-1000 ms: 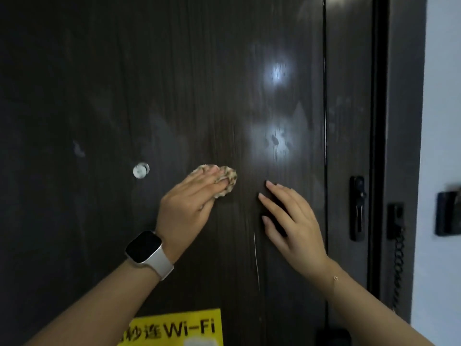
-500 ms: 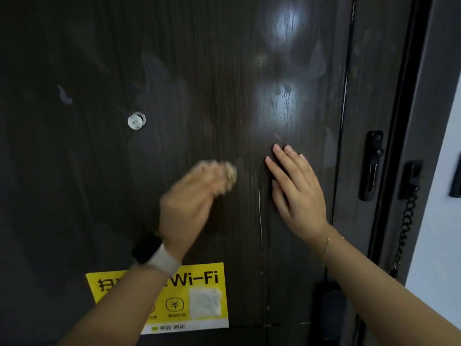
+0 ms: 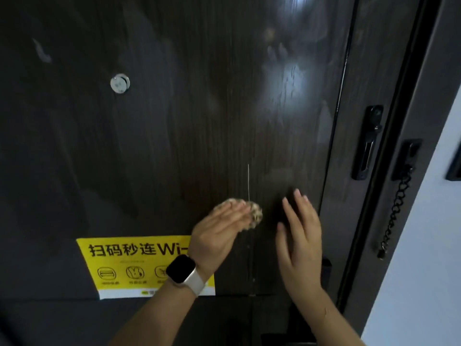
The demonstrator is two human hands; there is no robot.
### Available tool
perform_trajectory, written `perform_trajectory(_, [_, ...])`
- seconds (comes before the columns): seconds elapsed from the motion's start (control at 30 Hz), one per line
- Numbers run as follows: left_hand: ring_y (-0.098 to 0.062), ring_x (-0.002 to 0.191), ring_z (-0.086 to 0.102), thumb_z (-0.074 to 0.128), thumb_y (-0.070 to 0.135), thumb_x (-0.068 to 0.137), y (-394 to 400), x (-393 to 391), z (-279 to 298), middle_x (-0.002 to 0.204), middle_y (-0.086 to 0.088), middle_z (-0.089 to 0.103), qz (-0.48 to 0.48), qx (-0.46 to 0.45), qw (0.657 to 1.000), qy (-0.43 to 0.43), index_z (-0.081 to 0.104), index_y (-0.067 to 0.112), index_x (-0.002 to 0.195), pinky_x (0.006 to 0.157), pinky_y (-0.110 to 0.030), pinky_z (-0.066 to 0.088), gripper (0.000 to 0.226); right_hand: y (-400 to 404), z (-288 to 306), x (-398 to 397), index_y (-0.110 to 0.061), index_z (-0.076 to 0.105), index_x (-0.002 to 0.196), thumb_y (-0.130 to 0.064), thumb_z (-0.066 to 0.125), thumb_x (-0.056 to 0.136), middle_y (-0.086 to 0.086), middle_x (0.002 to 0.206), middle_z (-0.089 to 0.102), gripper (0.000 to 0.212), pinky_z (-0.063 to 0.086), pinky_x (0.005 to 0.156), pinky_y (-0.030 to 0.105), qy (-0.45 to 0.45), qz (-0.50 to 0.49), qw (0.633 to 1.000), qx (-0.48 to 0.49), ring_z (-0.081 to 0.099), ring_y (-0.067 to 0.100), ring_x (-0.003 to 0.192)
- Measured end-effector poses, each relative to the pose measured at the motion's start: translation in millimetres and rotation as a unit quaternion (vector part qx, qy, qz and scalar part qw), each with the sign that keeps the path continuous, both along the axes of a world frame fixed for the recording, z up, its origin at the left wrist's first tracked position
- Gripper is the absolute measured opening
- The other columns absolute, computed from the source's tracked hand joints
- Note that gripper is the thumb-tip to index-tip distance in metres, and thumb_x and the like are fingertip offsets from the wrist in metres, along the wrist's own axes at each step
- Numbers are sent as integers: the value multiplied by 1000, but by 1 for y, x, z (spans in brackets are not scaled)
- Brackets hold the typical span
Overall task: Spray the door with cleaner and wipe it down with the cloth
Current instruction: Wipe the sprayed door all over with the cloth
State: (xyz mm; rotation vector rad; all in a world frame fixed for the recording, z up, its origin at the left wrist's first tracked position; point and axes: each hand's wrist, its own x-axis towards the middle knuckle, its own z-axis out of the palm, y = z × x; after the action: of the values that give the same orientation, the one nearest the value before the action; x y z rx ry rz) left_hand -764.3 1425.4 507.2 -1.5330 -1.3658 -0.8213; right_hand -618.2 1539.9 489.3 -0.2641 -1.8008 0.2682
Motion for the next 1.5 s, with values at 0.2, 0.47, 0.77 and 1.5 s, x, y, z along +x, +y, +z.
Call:
perform_trajectory(0.2, [-17,125,56,61,-5,90,3,14,26,126,-8,64,6,54,997,-61,71,3,112,111,-36,40,25,30,-29,6,-10,45,144,-13,60,97,13,157,32,50,35,114,52,-40,-56,997,28,29,28,146])
perform_trajectory(0.47, [-21,122,58,63,-4,88,31,19,104,126,-7,61,47,188,977,-88,70,4,112,109,-37,43,26,49,-38,14,-10,44,144,-20,61,94,10,157,31,54,28,119,47,-45,-42,996,61,28,27,147])
perform_trajectory(0.77, [-14,121,59,62,3,93,18,38,-39,122,-7,66,69,60,991,-99,72,5,108,101,-43,49,18,53,-42,15,-9,49,141,-14,66,89,10,156,32,54,27,119,46,-17,-2,1000,19,26,27,148])
perform_trajectory(1.5, [-18,116,62,69,-7,82,45,54,32,120,-4,63,78,219,948,-216,67,5,113,104,-34,48,33,54,-47,11,-14,43,144,-12,63,91,4,158,27,57,20,122,43,-5,25,1000,4,22,23,149])
